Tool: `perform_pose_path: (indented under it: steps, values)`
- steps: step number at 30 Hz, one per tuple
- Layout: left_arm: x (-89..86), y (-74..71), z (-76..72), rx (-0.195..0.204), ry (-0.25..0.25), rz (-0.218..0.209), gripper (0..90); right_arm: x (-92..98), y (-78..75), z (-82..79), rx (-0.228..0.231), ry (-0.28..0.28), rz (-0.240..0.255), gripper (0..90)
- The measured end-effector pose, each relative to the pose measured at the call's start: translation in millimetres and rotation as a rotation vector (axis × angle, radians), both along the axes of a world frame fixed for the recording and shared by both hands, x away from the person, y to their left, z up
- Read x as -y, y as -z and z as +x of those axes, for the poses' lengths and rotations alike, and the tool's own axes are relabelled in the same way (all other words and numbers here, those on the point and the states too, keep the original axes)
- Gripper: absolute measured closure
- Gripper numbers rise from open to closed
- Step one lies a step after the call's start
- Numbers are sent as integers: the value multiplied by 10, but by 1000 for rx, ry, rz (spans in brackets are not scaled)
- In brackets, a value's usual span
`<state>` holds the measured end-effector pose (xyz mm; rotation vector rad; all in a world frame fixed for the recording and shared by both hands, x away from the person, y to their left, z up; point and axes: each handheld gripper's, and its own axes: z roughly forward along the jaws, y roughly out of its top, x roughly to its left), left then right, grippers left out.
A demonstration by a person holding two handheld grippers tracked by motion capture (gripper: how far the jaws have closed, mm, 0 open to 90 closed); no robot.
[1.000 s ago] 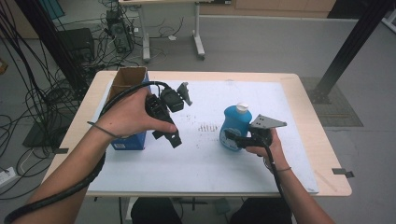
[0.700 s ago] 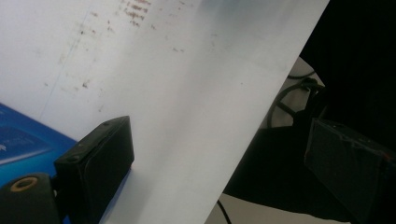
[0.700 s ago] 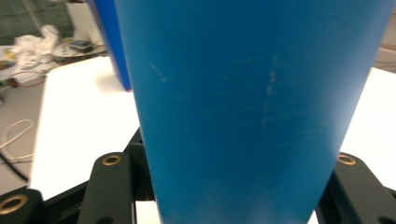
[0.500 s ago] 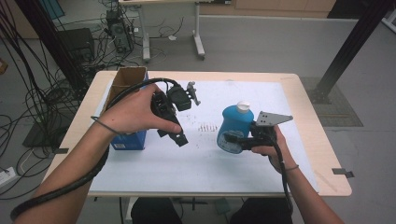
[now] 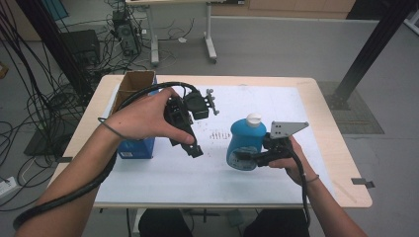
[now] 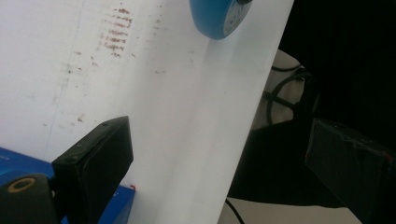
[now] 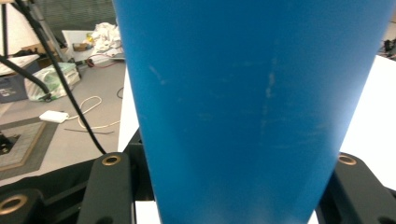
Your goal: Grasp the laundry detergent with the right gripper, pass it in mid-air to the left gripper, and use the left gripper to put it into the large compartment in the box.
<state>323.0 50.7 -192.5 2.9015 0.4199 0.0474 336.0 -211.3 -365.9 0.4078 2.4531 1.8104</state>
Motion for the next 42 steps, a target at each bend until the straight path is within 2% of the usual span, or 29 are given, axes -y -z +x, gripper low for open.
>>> perform_pose_path:
  steps: [17,31,42]
  values:
    - [192,-88,-15,-28,45,-14,81,-101,-121,-94,22,-103,4,434]
    - [304,-113,-43,-2,70,-30,67,-211,-218,-162,33,-162,11,434]
    - [411,-107,-96,-4,98,-31,71,-319,-296,-215,45,-207,-3,434]
